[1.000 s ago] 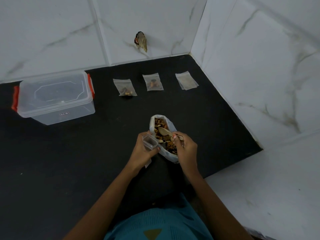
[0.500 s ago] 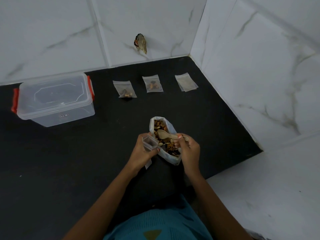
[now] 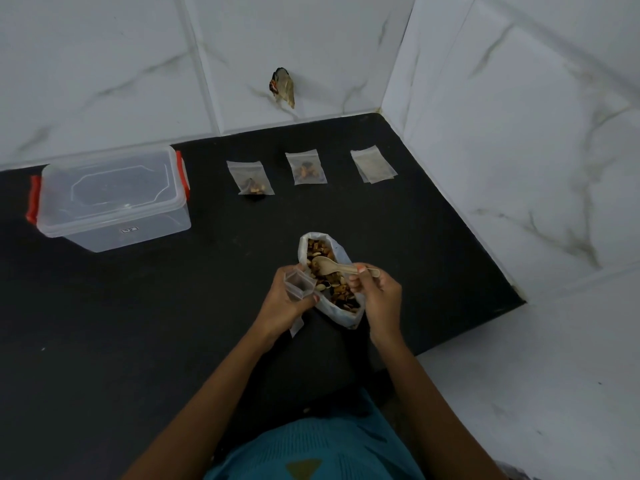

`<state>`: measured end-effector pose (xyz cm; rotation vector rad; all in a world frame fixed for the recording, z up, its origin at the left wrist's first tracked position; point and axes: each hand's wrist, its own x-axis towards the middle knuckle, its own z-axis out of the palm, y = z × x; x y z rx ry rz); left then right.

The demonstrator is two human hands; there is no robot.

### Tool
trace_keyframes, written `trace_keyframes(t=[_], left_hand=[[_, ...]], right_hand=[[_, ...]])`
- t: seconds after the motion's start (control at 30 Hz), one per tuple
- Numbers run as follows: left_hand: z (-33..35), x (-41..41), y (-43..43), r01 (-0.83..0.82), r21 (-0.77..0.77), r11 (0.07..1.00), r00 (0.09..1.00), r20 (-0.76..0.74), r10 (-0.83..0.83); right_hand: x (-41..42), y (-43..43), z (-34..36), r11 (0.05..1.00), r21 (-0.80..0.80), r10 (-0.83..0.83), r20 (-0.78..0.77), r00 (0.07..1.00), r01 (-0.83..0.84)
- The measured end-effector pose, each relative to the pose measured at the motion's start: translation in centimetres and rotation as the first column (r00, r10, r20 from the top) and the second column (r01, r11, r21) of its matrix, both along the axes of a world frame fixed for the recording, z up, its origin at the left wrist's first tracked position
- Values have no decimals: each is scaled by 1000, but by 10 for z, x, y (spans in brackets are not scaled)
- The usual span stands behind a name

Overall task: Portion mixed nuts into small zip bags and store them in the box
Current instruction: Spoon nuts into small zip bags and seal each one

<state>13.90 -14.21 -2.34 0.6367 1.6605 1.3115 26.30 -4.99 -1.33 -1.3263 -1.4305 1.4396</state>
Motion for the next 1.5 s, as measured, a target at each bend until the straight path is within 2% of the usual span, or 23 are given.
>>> trace_keyframes(t=[0.13,0.23,0.47,0.67,0.77,0.9,1.0,1.07,1.17,1.27,1.4,1.5], left_hand=[[1,0,1,0,-5,1000,1000,-22,0],[1,0,0,9,-13,1000,999,-31,-10],[-2,-3,-2,9,-14,1000,1000,-11,-9],[0,-4,-3,14,-18,1000,999,-30,-15],[0,-4,-2,27,-28,999,999,-32,-28],[-1,-4,-2,29,-42,999,998,-56,-32],[1,-3,-2,30,-51,998,997,-73,-34],[1,-4,-2,33,-53,998,997,-74,-37],[-1,-5,-3,24,-49,999,998,-59,-27],[-2,-6,-3,24,-42,999,998,-54,-26],[-4,-7,-3,26,-27,999,998,-60,-28],[-4,-6,-3,26,-31,999,998,-59,-27]], right_hand=[[-8,-7,-3,995,61,70,73,995,-74],[-13,-7,0,993,59,97,68,993,-101],[-5,3,3,978,-203,-66,-134,989,37],[-2,7,6,961,-261,-139,-166,976,93],[-4,6,6,975,-210,-99,-110,989,74],[-15,-2,7,999,33,31,78,996,-33],[-21,-6,8,995,74,56,113,992,-64],[-20,-2,8,999,2,34,91,995,-34],[-14,5,8,978,-201,-60,-60,996,47],[-7,8,11,947,-315,-113,-153,982,60],[-6,9,11,933,-356,-120,-158,980,56],[-10,7,9,962,-269,-52,-30,998,42]])
